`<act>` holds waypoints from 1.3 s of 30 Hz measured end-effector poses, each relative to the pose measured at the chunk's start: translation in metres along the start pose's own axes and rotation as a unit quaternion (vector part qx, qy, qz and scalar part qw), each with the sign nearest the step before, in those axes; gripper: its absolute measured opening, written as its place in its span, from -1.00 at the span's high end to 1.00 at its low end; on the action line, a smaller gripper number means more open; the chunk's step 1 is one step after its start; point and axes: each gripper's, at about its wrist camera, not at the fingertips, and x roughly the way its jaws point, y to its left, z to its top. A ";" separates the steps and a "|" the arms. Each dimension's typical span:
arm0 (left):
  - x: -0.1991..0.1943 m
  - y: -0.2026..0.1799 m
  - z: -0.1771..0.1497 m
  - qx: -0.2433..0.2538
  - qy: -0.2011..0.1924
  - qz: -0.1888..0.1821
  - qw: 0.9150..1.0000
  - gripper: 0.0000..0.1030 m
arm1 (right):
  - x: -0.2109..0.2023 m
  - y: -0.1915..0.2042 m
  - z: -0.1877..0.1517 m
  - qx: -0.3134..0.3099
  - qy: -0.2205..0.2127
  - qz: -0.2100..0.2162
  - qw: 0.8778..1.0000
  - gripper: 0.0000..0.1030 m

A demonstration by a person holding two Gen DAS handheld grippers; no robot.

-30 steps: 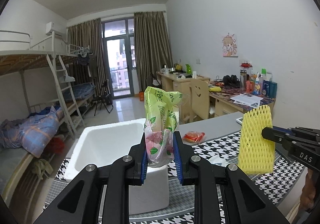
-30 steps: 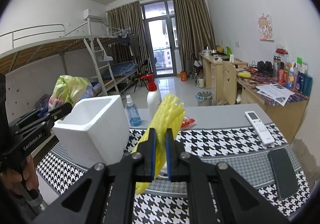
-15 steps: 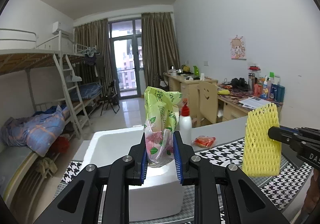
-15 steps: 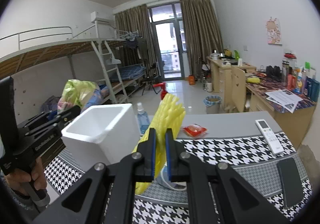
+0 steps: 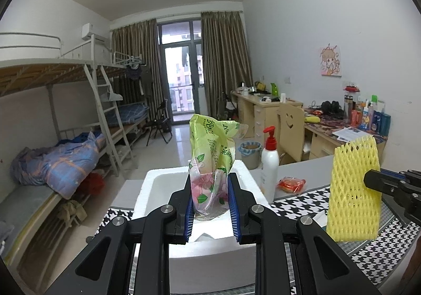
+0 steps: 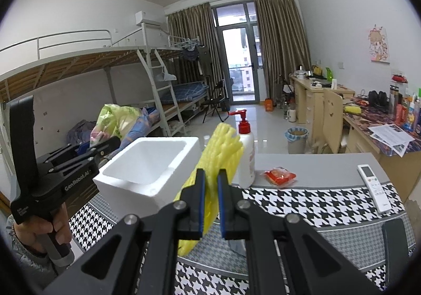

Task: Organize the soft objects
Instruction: 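Open the left gripper to drop the wipe pack into the foam box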

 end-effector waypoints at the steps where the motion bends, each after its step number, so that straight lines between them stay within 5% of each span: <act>1: 0.002 0.000 0.000 0.000 0.002 0.001 1.000 0.53 | 0.001 0.001 0.000 0.000 0.001 0.001 1.000 0.78; 25: 0.061 0.023 -0.007 -0.022 0.086 -0.021 0.996 0.48 | 0.024 0.012 0.001 -0.004 0.028 -0.016 0.999 0.78; 26: 0.062 0.023 -0.008 -0.022 0.086 -0.024 0.996 0.43 | 0.025 0.012 0.001 -0.004 0.029 -0.018 0.999 0.78; 31: 0.054 0.027 -0.010 -0.027 0.075 -0.022 0.997 -0.54 | 0.028 0.013 0.004 -0.001 0.032 -0.025 0.999 0.78; 34: 0.046 0.032 -0.009 -0.043 0.055 -0.015 0.997 -0.92 | 0.029 0.015 0.005 -0.001 0.034 -0.026 0.999 0.78; 39: 0.037 0.035 -0.007 -0.040 0.035 -0.005 0.999 -0.96 | 0.030 0.022 0.007 -0.010 0.033 -0.025 0.999 0.78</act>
